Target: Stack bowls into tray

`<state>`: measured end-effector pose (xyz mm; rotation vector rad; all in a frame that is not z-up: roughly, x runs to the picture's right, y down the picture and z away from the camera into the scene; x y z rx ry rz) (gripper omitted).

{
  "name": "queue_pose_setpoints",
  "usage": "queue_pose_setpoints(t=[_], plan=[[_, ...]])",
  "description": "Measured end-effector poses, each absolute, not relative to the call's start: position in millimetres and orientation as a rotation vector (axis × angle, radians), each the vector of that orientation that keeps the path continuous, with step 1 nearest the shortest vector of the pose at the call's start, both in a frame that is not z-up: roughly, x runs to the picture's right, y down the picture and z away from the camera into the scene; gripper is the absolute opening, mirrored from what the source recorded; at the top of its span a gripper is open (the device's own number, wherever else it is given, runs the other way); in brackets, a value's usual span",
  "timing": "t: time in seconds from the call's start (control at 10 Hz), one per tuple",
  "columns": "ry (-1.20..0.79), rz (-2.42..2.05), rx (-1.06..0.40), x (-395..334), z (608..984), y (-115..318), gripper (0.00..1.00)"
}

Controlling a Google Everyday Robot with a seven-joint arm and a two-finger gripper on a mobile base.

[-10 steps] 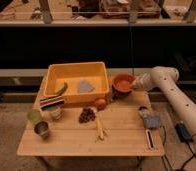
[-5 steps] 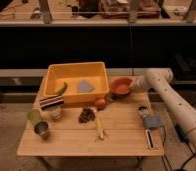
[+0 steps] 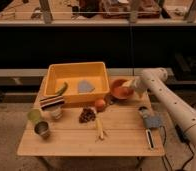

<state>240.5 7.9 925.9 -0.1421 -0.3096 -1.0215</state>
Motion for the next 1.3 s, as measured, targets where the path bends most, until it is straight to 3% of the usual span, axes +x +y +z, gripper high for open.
queue_pose_setpoints(t=[0.6, 1.3], plan=[[-0.333, -1.026, -0.161, 239, 926, 12, 0.79], [-0.409, -0.992, -0.200, 234, 949, 45, 0.14]])
